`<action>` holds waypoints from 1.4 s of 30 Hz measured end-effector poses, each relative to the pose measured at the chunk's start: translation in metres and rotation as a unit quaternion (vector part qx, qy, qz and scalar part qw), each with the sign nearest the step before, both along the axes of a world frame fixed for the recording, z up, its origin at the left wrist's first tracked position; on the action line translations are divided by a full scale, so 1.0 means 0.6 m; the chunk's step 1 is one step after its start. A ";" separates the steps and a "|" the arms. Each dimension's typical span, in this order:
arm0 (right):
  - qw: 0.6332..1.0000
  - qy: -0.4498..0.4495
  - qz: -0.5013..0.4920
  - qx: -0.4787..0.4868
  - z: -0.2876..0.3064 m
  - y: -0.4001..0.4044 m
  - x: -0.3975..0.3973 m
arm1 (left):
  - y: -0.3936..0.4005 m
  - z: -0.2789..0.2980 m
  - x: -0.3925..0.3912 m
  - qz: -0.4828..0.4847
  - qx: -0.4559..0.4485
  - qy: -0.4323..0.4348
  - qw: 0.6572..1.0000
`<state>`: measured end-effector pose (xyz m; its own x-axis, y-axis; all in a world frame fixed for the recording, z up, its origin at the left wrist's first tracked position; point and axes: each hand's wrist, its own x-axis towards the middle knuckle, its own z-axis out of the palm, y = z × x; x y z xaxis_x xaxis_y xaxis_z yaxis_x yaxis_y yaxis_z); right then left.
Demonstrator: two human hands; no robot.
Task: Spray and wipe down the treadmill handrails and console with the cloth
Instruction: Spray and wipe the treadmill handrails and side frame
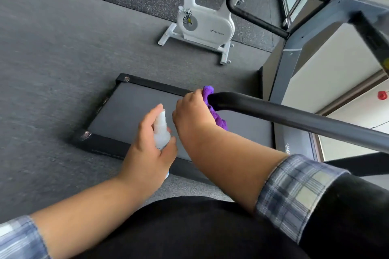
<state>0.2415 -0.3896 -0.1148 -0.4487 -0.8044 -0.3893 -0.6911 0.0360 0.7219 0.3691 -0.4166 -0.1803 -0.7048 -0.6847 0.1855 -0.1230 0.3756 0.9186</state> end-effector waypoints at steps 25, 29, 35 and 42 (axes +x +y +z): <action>0.881 -0.199 -0.151 -0.401 0.109 0.198 -0.085 | -0.018 0.026 0.015 -0.113 -0.056 0.020 0.992; 0.889 -0.155 -0.127 -0.412 0.091 0.155 -0.070 | -0.015 0.019 0.019 -0.120 -0.059 0.020 0.991; 0.897 -0.117 -0.093 -0.417 0.072 0.111 -0.048 | -0.003 0.017 0.011 -0.118 -0.059 0.022 0.991; 0.835 -0.161 -0.124 -0.511 0.075 0.179 -0.077 | 0.028 0.058 -0.055 -0.161 -0.101 0.050 0.981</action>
<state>0.1954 -0.2820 -0.0699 -0.6549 -0.6888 0.3109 -0.7235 0.6903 0.0051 0.3363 -0.3998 -0.1457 -0.8501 -0.3719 0.3729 0.1181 0.5555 0.8231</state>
